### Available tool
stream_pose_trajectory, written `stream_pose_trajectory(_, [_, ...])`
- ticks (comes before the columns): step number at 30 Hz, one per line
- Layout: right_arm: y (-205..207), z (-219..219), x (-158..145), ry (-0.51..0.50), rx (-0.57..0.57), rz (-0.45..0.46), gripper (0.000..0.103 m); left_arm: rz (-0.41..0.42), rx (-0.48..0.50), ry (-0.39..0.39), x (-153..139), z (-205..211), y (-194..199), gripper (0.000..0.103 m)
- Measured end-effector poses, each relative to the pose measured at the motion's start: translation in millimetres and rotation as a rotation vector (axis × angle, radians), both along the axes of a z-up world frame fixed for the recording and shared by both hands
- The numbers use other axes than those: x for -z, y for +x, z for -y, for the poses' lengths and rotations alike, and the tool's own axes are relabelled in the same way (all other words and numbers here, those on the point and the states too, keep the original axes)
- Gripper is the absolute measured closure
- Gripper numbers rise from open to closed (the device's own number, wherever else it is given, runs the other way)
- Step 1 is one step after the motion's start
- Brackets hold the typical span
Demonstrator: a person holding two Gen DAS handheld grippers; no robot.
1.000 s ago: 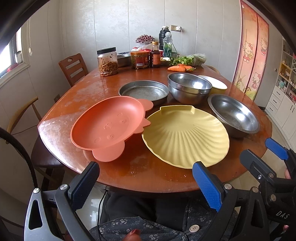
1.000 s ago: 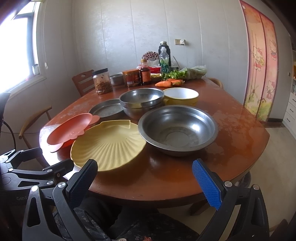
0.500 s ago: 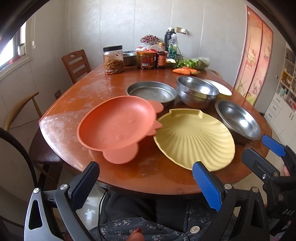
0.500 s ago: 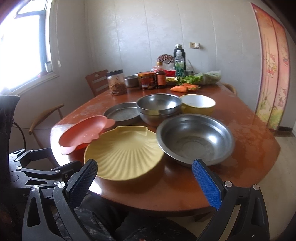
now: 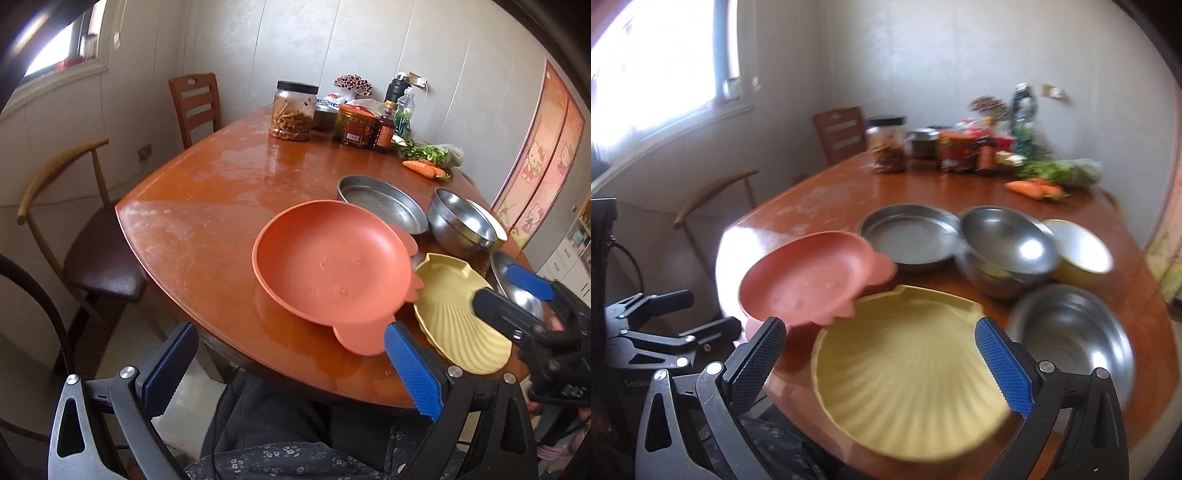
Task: Organize plates and bowls
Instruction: 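Grasp the orange pig-shaped plate rim with the left tool and lift it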
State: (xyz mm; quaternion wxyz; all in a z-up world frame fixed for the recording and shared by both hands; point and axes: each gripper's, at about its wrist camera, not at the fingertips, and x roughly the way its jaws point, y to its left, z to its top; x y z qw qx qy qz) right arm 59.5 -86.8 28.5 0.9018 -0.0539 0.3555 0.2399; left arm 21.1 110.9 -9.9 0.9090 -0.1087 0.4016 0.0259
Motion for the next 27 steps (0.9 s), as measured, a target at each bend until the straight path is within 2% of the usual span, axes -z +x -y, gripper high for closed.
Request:
stream_pose_trajectory(4, [25, -16, 6, 0.001, -0.014, -0.060, 0.001, -0.018, -0.004, -0.003, 6, -8, 12, 0.002])
stream_pose_trajectory(8, [49, -22, 11, 0.062, -0.029, -0.134, 0.001, -0.024, 0.004, -0.024, 9, -13, 24, 0.003])
stream_pose_trajectory(15, [75, -36, 25, 0.034, -0.023, -0.163, 0.002, -0.037, 0.040, -0.022, 17, -9, 36, 0.008])
stream_pose_trajectory(18, [83, -41, 33, 0.019, -0.031, -0.173, 0.004, -0.049, 0.051, -0.038, 21, -7, 42, 0.014])
stream_pose_trajectory(20, [86, -44, 37, 0.004, -0.035, -0.177, 0.010, -0.053, 0.060, -0.052, 23, -7, 45, 0.024])
stream_pose_trajectory(25, [89, -51, 42, -0.023, -0.073, -0.163, 0.030, -0.043, 0.093, -0.081, 25, -3, 50, 0.035])
stream_pose_trajectory(27, [90, -53, 42, -0.020, -0.088, -0.164, 0.032, -0.044, 0.088, -0.077, 25, -2, 52, 0.035])
